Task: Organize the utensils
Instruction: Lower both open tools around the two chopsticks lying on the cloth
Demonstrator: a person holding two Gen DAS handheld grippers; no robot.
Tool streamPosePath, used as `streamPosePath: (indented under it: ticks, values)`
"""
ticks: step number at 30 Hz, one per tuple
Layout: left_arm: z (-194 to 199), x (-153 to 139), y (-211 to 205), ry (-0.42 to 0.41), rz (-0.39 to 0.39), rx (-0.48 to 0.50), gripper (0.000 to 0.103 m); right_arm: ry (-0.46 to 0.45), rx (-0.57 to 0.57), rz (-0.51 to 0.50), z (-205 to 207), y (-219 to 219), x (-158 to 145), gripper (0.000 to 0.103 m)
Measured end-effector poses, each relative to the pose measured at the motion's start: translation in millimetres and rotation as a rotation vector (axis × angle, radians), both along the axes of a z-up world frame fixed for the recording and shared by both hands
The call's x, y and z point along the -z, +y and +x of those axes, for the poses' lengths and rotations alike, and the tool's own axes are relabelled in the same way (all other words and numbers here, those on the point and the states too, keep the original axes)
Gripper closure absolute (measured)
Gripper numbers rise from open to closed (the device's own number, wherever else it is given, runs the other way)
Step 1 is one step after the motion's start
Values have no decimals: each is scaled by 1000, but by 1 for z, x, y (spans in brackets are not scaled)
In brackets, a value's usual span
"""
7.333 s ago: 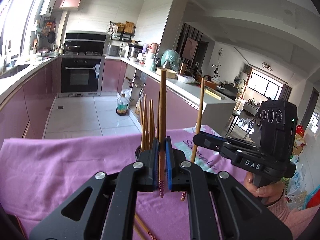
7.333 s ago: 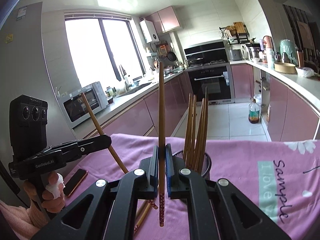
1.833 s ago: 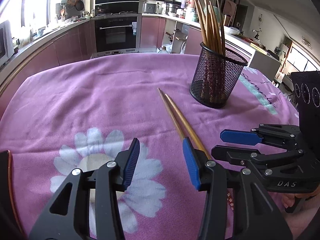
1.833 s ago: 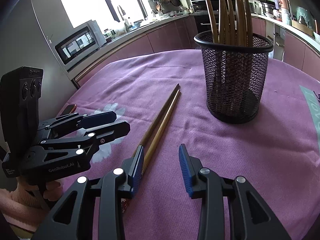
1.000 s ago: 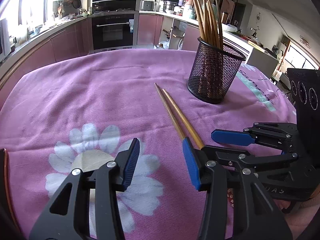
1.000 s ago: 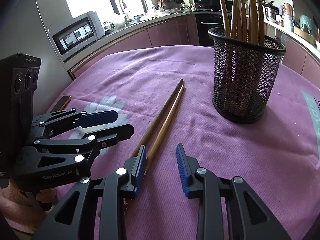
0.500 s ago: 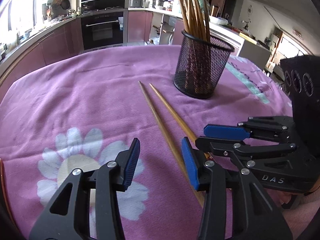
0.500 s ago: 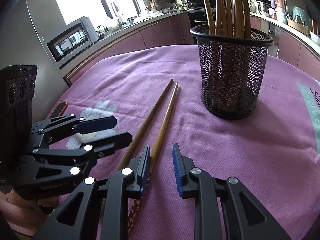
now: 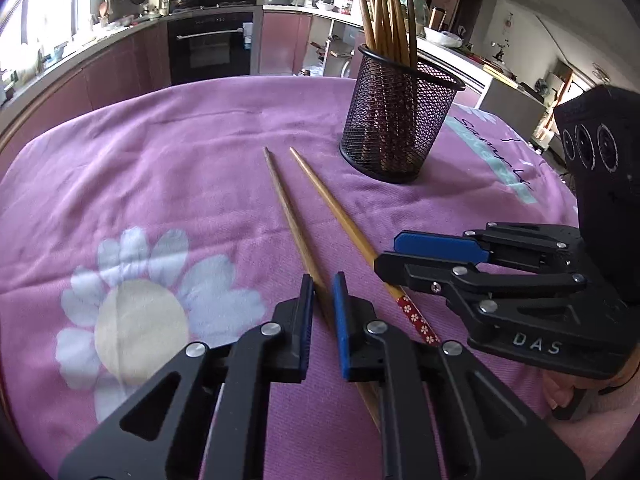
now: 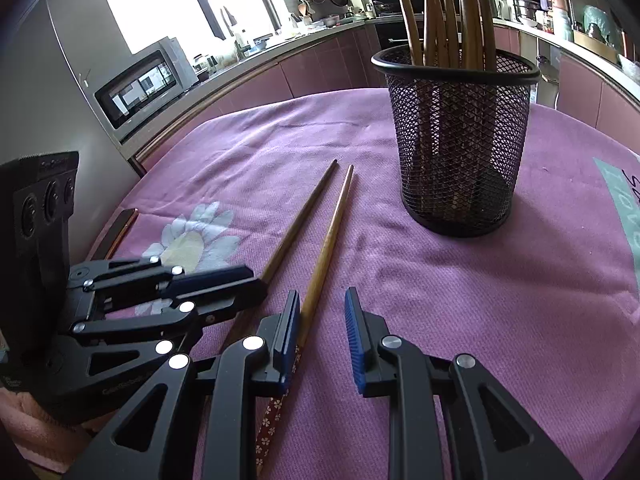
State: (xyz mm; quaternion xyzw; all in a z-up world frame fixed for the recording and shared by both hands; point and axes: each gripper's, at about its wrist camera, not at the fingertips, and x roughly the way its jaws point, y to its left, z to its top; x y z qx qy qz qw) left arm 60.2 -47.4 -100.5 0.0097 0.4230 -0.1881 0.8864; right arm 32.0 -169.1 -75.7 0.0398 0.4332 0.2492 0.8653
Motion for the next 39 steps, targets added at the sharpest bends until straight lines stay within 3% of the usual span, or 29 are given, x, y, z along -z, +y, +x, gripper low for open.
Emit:
streamPosePath:
  ticks: [6, 11, 34, 39]
  values:
    - [-2, 0, 6, 20, -23, -9, 91, -6, -4, -15, 3, 3, -1, 83]
    - [7, -1, 9, 17, -22, -22, 79, -9, -2, -24, 9, 5, -1, 82]
    - [31, 2, 3, 8, 18, -21, 79, -31, -6, -104, 37, 15, -2, 84]
    - [36, 3, 0, 9, 20, -20, 84, -32, -6, -112, 39, 16, -2, 85]
